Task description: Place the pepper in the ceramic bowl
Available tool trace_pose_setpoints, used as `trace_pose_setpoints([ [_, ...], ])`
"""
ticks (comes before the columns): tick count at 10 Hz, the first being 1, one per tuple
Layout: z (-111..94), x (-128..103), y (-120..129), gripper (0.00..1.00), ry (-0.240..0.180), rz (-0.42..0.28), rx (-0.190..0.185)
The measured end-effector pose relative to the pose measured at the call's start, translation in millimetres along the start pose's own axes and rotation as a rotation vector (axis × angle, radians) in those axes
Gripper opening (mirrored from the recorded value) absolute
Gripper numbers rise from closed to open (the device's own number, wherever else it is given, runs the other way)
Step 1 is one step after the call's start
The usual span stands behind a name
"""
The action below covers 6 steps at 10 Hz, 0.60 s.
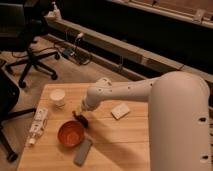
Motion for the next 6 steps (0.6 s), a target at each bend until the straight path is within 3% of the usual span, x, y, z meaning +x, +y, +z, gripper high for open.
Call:
trace_pose_setpoints([
  [2,4,5,-7,0.65,0.023,-0.015,0.017],
  [6,10,-1,7,0.65,0.058,-0.133,0.107],
])
